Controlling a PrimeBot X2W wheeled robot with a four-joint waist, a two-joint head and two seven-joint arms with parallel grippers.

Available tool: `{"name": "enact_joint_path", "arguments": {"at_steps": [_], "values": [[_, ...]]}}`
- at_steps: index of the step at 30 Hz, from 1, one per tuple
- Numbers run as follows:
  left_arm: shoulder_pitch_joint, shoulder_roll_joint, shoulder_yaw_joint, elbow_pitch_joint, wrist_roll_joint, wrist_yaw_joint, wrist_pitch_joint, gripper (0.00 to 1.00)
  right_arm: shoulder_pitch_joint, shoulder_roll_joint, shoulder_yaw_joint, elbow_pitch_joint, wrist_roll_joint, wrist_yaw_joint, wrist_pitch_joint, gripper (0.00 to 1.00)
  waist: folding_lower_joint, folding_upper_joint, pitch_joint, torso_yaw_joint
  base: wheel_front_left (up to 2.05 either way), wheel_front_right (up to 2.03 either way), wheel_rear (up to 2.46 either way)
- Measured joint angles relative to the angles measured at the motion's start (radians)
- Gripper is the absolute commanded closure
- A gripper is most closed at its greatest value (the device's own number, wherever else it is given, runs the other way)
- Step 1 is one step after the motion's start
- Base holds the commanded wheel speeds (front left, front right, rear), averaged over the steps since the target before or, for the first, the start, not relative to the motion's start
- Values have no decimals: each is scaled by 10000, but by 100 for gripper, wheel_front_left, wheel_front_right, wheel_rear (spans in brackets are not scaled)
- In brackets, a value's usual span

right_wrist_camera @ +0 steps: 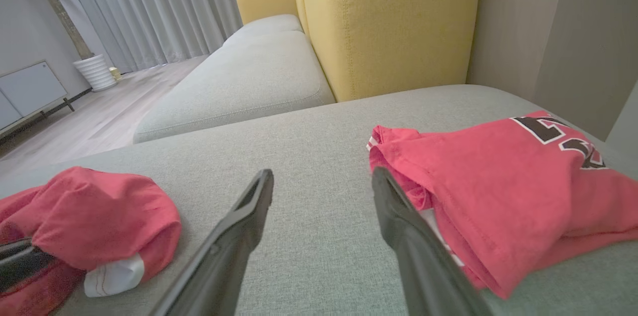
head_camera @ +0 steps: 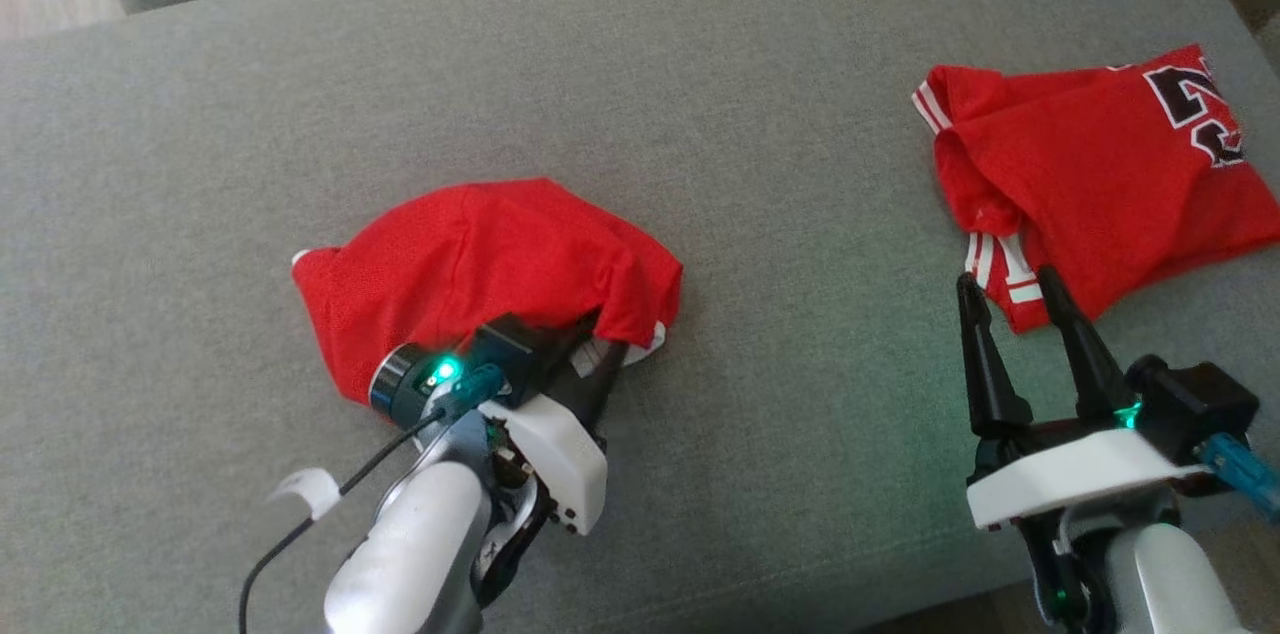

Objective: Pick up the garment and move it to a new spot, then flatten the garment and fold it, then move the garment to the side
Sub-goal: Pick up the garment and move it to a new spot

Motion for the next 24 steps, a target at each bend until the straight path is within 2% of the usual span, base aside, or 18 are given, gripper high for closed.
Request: {"name": "enact_joint_path", "arguments": {"at_steps": [1, 2, 6, 12, 22, 23, 24], "values": [[-54, -6, -59, 163, -12, -17, 12, 44, -23, 0, 2, 29, 21, 0, -12, 0, 0, 0, 47, -32, 0, 0, 0], [-90, -4, -104, 280, -13, -36, -2, 0, -48, 0, 2, 50, 56, 0, -61, 0, 0, 0, 74, -46, 0, 0, 0], [-162, -10, -222, 336, -71, -23, -389, 0, -70, 0, -25, 167, 81, 0, -86, 0, 0, 0, 14, 103, 0, 0, 0], [509, 75, 288, -713, -525, 426, -1037, 0, -66, 0, -98, 190, 8, 0, -82, 0, 0, 0, -325, 649, 0, 0, 0], [1760, 583, 1808, -2366, -968, 1707, -1452, 0, 6, 0, -318, 121, -192, 0, 75, 0, 0, 0, -884, 1620, 0, 0, 0], [1760, 583, 1808, -2366, -968, 1707, -1452, 0, 6, 0, -318, 121, -192, 0, 75, 0, 0, 0, -884, 1620, 0, 0, 0], [1859, 736, 2180, -2510, -1072, 1914, -1526, 0, 51, 0, -339, 71, -199, 0, 151, 0, 0, 0, -1007, 1780, 0, 0, 0]]}}
